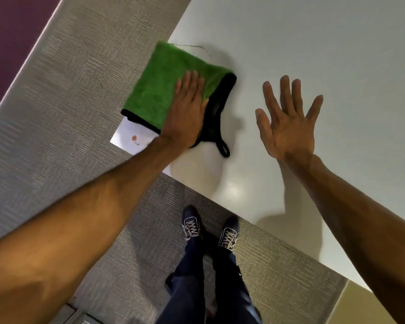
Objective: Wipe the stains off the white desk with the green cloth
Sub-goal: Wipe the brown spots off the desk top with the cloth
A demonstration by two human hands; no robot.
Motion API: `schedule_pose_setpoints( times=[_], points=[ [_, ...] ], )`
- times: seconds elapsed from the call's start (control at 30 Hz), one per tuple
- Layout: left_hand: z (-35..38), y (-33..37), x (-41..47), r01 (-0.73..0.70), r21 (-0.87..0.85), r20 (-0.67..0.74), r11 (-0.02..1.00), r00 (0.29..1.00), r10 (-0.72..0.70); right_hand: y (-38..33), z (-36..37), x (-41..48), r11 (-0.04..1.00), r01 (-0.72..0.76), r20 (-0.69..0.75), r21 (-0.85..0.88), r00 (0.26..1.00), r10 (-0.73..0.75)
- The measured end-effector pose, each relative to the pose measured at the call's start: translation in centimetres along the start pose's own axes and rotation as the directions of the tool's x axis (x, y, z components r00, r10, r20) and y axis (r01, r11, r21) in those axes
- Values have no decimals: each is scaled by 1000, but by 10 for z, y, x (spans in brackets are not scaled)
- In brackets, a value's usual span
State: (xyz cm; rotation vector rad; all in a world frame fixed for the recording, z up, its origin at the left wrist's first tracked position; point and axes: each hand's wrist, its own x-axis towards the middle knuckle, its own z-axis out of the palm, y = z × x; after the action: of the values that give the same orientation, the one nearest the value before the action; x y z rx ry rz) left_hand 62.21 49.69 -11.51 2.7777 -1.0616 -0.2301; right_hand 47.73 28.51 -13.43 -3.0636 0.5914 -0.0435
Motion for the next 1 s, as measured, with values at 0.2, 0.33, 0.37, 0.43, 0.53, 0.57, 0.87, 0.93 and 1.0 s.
schedule_pose_setpoints(
  times=[0.2,0.33,0.37,0.43,0.53,0.57,0.87,0.93,1.0],
  points=[
    [9,13,-62,-152,9,39,988,988,151,0,0,0,1000,-3,8,7,1000,3],
    [8,30,-13,51,50,-2,997,999,-51,2,2,1,1000,-3,17,-10,1000,3],
    [6,36,7,127,35,-11,991,992,-127,2,2,0,1000,-2,16,-6,1000,2],
    [-1,43,42,207,9,-13,978,978,-207,0,1,1,1000,1,14,3,1000,-1],
    [2,40,60,209,60,-6,976,978,-209,1,1,1,1000,-2,20,17,1000,2],
    [4,39,54,183,81,-8,980,983,-183,1,1,1,1000,-5,19,10,1000,5],
    [20,34,-37,-83,112,4,990,997,83,-1,-4,1,1000,-13,50,22,999,12],
    [22,32,-27,-77,128,-31,989,996,82,0,-2,2,1000,-12,55,29,998,11],
    [22,33,-22,-60,123,-46,991,997,66,1,-2,3,998,-11,60,61,998,7]
  ],
)
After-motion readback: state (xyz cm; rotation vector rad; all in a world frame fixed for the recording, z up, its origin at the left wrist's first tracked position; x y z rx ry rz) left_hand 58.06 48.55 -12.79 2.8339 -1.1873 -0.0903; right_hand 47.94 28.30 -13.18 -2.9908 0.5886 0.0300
